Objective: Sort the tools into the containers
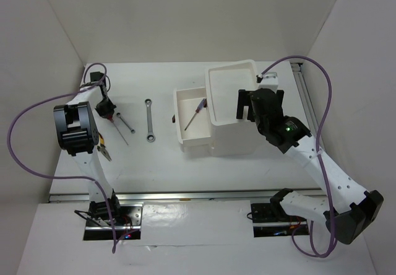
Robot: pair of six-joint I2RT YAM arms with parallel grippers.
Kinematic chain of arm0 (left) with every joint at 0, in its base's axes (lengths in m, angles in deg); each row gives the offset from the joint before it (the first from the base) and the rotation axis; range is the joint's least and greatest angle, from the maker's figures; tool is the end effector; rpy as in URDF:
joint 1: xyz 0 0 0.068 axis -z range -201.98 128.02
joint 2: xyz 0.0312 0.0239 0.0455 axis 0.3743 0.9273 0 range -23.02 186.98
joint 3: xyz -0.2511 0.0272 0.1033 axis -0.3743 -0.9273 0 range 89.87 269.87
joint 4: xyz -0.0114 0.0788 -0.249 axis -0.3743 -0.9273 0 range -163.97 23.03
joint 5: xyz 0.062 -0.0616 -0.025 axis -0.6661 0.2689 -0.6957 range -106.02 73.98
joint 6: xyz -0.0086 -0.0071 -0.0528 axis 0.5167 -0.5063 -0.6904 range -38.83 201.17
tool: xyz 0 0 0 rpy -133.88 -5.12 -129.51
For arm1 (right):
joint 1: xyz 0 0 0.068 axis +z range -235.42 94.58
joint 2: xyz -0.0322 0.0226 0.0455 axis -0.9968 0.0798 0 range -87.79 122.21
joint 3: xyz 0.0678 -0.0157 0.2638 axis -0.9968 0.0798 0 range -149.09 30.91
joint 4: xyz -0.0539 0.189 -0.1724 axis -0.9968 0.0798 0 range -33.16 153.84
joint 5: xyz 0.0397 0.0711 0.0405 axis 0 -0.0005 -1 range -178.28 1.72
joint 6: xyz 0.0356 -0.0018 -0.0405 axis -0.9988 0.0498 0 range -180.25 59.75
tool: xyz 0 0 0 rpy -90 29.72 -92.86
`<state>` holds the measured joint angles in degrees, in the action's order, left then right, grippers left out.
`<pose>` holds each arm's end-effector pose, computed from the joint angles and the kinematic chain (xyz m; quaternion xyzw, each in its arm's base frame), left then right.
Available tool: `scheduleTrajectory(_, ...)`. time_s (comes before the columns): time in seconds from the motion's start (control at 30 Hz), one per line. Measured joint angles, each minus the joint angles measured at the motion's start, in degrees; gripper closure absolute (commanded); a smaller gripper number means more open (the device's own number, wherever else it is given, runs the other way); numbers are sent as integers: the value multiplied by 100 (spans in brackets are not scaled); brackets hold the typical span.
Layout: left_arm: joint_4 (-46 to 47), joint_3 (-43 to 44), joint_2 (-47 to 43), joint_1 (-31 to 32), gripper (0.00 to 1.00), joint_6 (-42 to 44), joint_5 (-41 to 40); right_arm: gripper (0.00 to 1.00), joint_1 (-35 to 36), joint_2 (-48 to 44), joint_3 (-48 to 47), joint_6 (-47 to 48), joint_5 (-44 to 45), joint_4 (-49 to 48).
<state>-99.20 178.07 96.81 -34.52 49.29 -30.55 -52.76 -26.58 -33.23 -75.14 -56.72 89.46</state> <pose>0.4267 0.1040 0.1677 -0.3917 0.8838 0.0837 0.2419 0.1996 0.1057 0.3656 0.0064 0.8432 -0.0203 0.5372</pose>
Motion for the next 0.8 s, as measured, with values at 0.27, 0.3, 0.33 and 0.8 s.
scheduleTrajectory(0.27, -94, -59, -92, 125, 100, 24, 195, 0, 15, 4, 0, -2, 83, 4)
scheduleTrajectory(0.3, -136, -76, -129, 179, 100, 35, 264, 0, 20, 4, 0, -2, 96, 7)
scheduleTrajectory(0.33, -179, -125, -192, 273, 100, 52, 382, 0, 22, 4, 0, -2, 114, 7)
scheduleTrajectory(0.8, 1449, -1185, -4111, 813, 100, -245, 4212, 0, 160, 4, 0, -35, 413, 103)
